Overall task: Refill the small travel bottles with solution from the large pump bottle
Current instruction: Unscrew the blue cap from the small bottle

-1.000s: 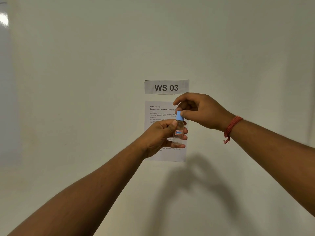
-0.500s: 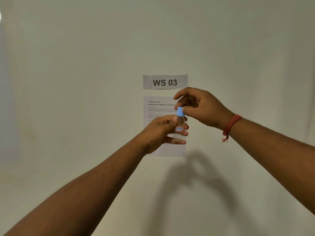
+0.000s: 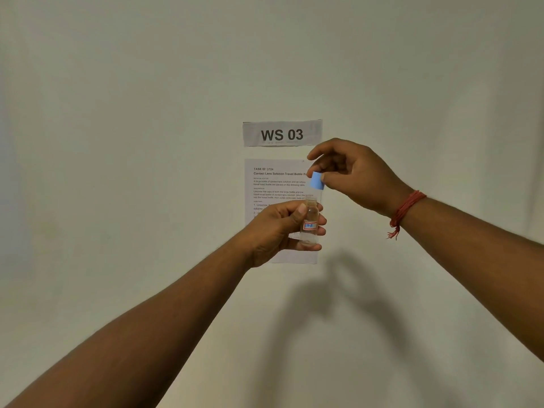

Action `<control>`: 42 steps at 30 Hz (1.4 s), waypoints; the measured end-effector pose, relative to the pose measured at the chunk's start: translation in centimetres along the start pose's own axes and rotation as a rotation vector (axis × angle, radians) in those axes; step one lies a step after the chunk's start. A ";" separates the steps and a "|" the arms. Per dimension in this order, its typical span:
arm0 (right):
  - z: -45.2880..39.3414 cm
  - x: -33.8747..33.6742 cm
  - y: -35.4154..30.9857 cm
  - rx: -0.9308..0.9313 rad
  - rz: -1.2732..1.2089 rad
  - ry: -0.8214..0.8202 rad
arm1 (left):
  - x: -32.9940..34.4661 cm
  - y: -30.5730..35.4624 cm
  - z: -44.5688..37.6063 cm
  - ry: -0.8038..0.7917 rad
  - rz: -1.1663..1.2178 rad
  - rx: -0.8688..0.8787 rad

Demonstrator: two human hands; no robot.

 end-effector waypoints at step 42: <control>55.5 37.1 21.0 0.840 -0.082 -0.733 | 11.0 -47.2 32.1 -0.198 -0.449 -0.783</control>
Point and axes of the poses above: each hand's wrist, its own z-axis away from the middle knuckle, its own x-axis out of the palm, y = z × x, the point moved 3 cm from there along -z, towards the middle knuckle, and after that the axes turned 7 degrees about -y, right-handed, at the moved point
